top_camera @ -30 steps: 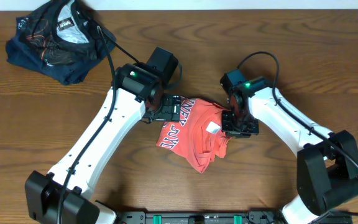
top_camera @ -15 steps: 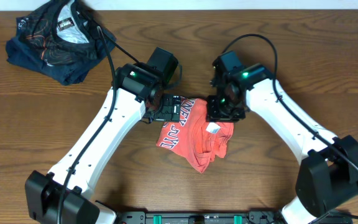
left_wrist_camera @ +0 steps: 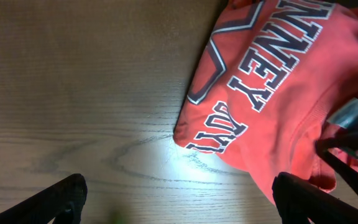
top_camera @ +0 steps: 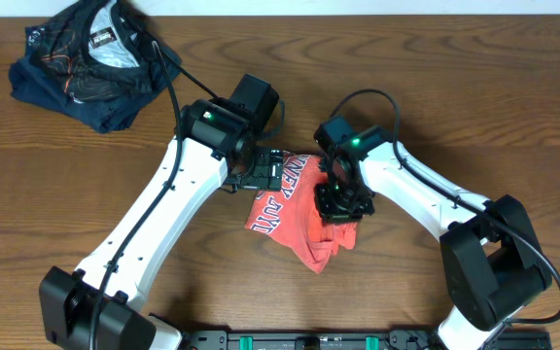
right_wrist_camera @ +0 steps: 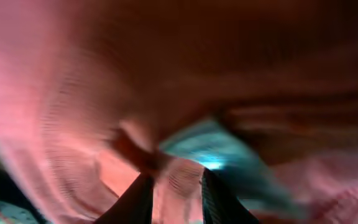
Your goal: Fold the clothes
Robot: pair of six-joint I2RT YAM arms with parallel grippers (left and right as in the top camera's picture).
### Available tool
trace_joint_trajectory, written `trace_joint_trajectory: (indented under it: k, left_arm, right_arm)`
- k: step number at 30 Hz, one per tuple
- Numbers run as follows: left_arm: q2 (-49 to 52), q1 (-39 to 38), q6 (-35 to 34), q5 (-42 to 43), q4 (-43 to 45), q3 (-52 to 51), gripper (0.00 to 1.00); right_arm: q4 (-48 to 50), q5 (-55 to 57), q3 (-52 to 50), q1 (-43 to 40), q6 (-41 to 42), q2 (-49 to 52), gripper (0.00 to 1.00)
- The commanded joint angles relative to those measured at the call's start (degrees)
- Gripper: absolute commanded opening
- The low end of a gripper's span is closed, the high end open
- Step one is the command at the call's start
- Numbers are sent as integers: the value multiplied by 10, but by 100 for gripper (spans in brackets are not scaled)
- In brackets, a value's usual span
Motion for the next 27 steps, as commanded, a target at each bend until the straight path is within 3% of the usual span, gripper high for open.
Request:
trace_joint_trajectory:
  k: [1,7,11,14,16,22,27]
  left_arm:
    - [1,2,-3,-5,-2,-3,96]
    - [1,2,-3,-5,-2,-3,97]
    - [1,2,-3,-5,-2,-3,97]
    - [1,2,-3,-5,-2,-3,97]
    - [1,2,-3,-5,-2,-3,97]
    - [1,2,-3,-5,0,-3,97]
    - [1,2,-3,-5,2,-3,97]
  right_arm:
    - [-24,72,5,-4,25,-1,23]
    - [-69,114,19,-20,25,-1,26]
    - [-74,109,24,-25,26,-3,13]
    - [-74,92,47,-25,26,-13,12]
    - [-75,85,67,-25,26,-24,16]
    - [-35,40,100,-23,8,-38,41]
    - [-2,3,92,-12,-2,-26,42]
